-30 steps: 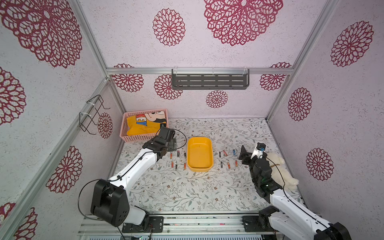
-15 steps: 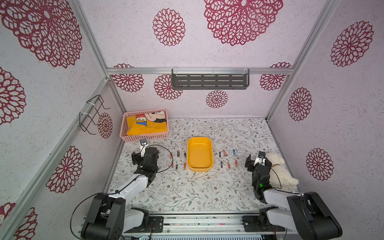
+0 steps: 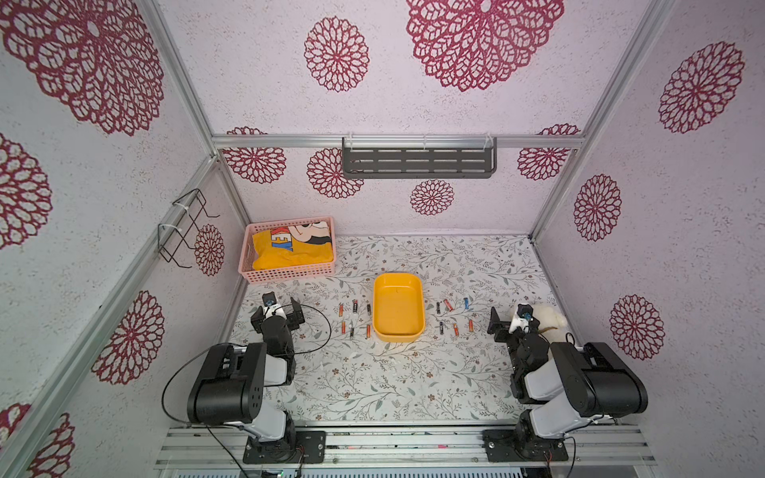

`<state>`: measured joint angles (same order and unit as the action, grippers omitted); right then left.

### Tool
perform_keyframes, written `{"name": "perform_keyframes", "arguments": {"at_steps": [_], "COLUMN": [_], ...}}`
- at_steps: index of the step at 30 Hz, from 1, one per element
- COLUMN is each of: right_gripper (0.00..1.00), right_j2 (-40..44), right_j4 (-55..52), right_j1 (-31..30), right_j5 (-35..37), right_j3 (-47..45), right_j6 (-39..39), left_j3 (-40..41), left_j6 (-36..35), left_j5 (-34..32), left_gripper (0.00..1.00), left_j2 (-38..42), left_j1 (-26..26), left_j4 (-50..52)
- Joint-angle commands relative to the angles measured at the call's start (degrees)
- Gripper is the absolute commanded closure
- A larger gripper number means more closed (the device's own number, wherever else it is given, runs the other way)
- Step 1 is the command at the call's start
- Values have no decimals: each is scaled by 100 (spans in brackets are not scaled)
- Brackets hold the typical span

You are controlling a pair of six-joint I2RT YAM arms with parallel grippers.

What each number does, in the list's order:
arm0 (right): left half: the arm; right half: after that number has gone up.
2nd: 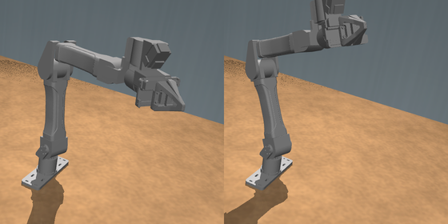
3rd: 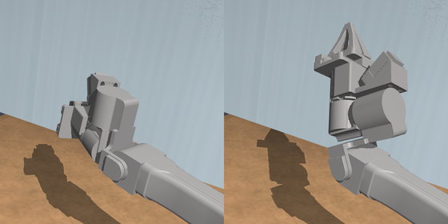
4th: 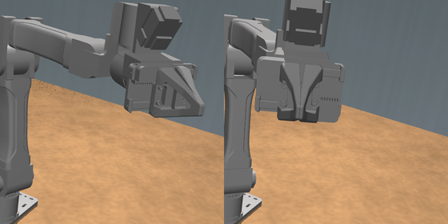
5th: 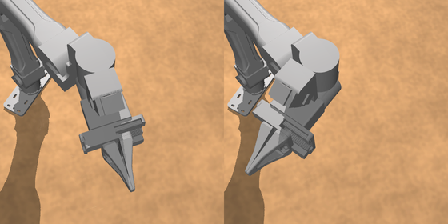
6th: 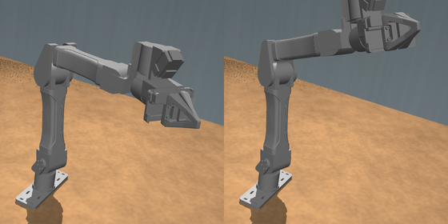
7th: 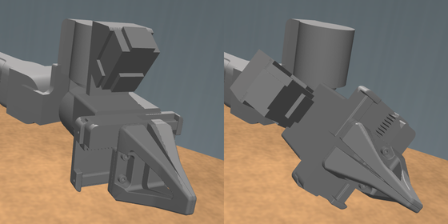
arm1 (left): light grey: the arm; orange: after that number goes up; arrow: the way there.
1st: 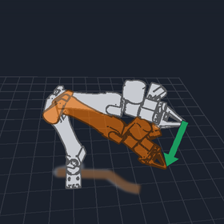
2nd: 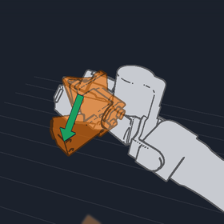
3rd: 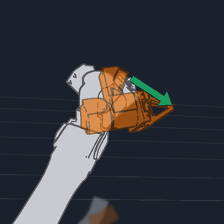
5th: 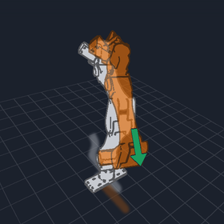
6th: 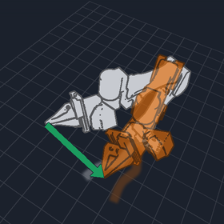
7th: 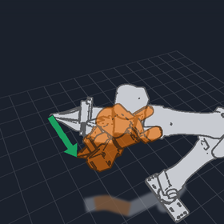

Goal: Take the batteries out of the storage box
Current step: Reset both arms

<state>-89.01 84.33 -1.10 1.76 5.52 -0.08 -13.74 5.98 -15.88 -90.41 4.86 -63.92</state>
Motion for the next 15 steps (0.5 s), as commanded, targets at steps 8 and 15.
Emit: {"name": "perform_keyframes", "arguments": {"at_steps": [8,15], "right_gripper": [1,1], "right_j2": [103,77], "right_j4": [-459,-633], "right_j1": [-4,13], "right_j5": [-187,-663], "right_j3": [507,615], "right_j6": [22,-142], "left_j3": [-1111,-1088], "left_j6": [177,141], "left_j5": [820,803], "left_gripper": [3,3], "left_j2": [206,164], "left_j1": [279,269], "left_j4": [1614,1497]}}
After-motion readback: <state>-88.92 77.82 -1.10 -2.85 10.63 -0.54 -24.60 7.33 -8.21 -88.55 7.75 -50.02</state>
